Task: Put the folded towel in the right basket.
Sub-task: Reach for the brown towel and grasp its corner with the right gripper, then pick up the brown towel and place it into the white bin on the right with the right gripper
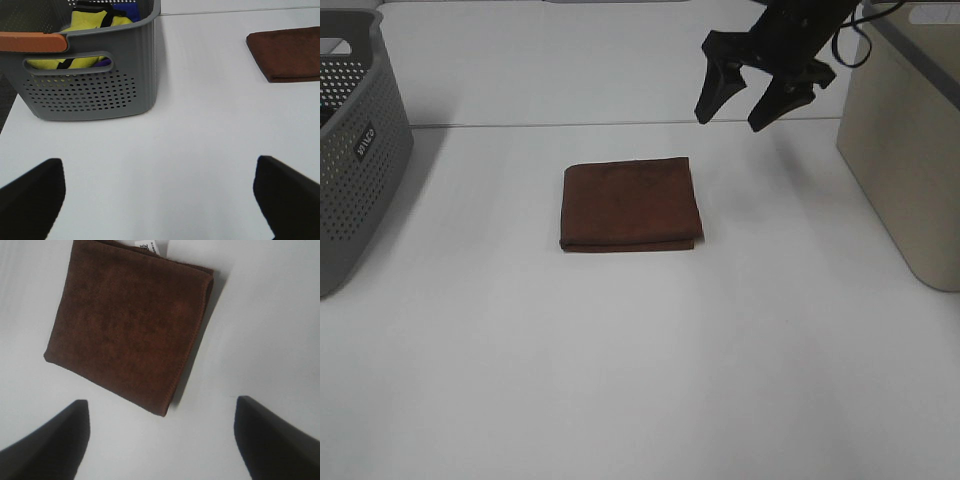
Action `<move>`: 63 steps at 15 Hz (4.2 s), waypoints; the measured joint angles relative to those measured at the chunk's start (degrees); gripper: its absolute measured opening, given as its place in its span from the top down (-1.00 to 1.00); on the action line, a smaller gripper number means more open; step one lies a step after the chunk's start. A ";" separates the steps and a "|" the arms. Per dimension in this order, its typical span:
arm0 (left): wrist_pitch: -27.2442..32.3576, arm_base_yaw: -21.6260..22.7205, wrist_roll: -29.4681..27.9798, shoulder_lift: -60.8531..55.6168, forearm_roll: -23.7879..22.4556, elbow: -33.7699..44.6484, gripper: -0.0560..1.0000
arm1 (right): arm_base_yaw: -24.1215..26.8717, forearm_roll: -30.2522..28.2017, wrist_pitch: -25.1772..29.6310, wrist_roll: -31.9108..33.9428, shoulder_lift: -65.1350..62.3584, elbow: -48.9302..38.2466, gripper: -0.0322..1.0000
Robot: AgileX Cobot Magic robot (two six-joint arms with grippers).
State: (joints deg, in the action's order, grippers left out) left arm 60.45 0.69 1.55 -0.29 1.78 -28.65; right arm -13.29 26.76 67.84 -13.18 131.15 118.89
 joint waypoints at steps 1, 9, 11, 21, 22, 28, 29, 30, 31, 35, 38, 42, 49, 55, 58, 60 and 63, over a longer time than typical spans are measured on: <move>0.00 0.00 0.00 0.00 0.00 0.00 -0.94 | 0.00 1.26 0.23 0.06 2.75 1.32 -0.54; 0.00 0.00 0.00 0.00 0.00 0.00 -0.94 | 0.00 10.03 0.11 -1.09 16.62 7.79 -0.60; 0.00 0.00 0.00 0.00 0.00 0.00 -0.94 | 0.00 10.43 0.00 -2.41 17.48 7.79 -0.60; 0.00 0.00 0.00 0.00 0.00 0.00 -0.94 | -2.06 15.18 -4.41 -6.53 21.49 8.42 0.41; 0.00 0.00 0.00 0.00 0.00 0.00 -0.94 | -2.06 14.90 -4.41 -6.53 21.54 8.42 0.71; 0.00 0.00 0.00 0.00 0.00 0.00 -0.94 | -2.06 14.73 -4.18 -7.56 18.96 8.25 0.75; 0.00 0.00 0.00 0.00 0.00 0.00 -0.94 | -2.06 14.61 -4.18 -7.91 16.79 8.25 0.75; 0.00 0.00 0.00 0.00 0.00 0.00 -0.94 | -2.06 14.50 -4.18 -8.19 13.87 8.25 0.75; 0.00 0.00 0.00 0.00 0.00 0.00 -0.94 | -2.06 14.15 -4.07 -8.31 11.00 8.25 0.75; 0.00 0.00 0.00 0.00 0.00 0.00 -0.94 | -0.92 11.63 -0.29 -8.42 -0.40 8.25 0.75; 0.00 0.00 0.00 0.00 0.00 0.00 -0.94 | 4.35 11.57 1.89 -8.54 -8.42 8.25 0.75; 0.00 0.00 0.00 0.00 0.00 0.00 -0.94 | 18.85 11.29 1.95 -8.08 -16.96 8.25 0.75; 0.00 0.00 0.00 0.00 0.00 0.00 -0.94 | 33.12 11.23 2.06 -7.45 -14.90 8.25 0.75; 0.00 0.00 0.00 0.00 0.00 0.00 -0.94 | 34.15 -2.01 2.06 -5.44 -8.54 7.68 0.75; 0.00 0.00 0.00 0.00 0.00 0.00 -0.94 | 33.80 -3.95 2.06 -4.93 -7.39 7.62 0.75; 0.00 0.00 0.00 0.00 0.00 0.00 -0.94 | 33.80 -3.38 2.06 -4.81 -6.88 7.62 0.59; 0.00 0.00 0.00 0.00 0.00 0.00 -0.94 | 33.80 -3.38 2.06 -3.67 -6.42 7.62 -0.21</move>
State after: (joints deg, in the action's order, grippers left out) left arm 60.45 0.69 1.55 -0.29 1.78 -28.65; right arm 20.51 23.38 69.90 -16.84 124.73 126.51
